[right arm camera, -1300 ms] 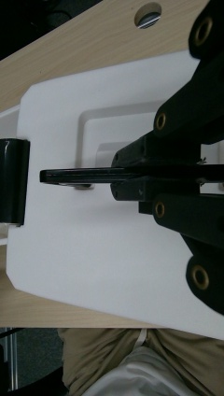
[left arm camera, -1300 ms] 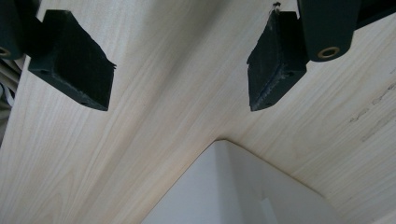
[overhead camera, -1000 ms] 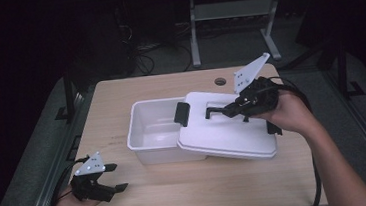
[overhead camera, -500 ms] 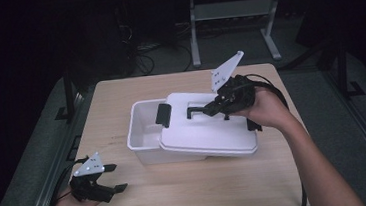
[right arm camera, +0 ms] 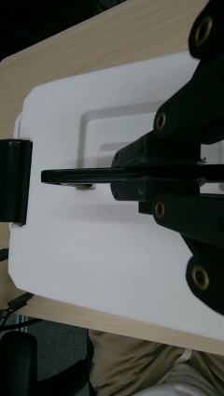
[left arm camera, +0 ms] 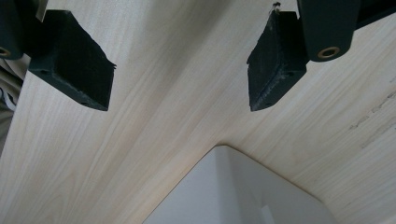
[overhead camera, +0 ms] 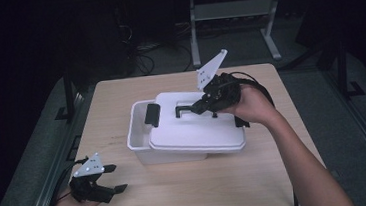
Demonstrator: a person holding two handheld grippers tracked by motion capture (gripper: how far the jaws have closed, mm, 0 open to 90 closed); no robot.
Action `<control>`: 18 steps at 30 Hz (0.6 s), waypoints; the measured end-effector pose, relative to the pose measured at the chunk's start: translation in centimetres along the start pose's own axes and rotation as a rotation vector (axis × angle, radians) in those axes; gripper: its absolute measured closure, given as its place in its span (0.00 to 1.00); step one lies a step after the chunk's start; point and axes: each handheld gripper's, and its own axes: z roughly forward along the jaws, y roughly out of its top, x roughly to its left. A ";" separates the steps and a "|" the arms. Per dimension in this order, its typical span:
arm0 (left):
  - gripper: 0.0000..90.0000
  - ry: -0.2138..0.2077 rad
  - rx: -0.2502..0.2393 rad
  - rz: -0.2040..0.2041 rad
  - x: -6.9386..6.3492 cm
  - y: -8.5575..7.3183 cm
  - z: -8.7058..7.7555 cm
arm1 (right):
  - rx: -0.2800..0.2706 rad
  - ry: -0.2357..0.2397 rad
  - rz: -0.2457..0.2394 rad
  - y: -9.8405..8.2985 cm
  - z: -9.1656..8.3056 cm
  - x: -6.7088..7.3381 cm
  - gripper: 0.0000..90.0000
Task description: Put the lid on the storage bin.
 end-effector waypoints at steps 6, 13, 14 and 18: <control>0.25 0.000 -0.003 -0.003 0.1 -0.1 -0.1 | -0.004 0.012 -0.008 0.7 0.8 -0.4 0.93; 0.25 -0.002 -0.009 -0.011 0.2 -0.2 -0.2 | -0.002 0.023 -0.006 1.5 1.7 -1.0 0.93; 0.25 -0.002 -0.007 -0.010 0.3 -0.2 -0.2 | -0.004 0.023 -0.009 1.6 1.9 -1.1 0.93; 0.25 0.000 -0.012 -0.016 0.3 -0.4 -0.3 | -0.010 0.036 -0.007 2.1 2.8 -1.6 0.93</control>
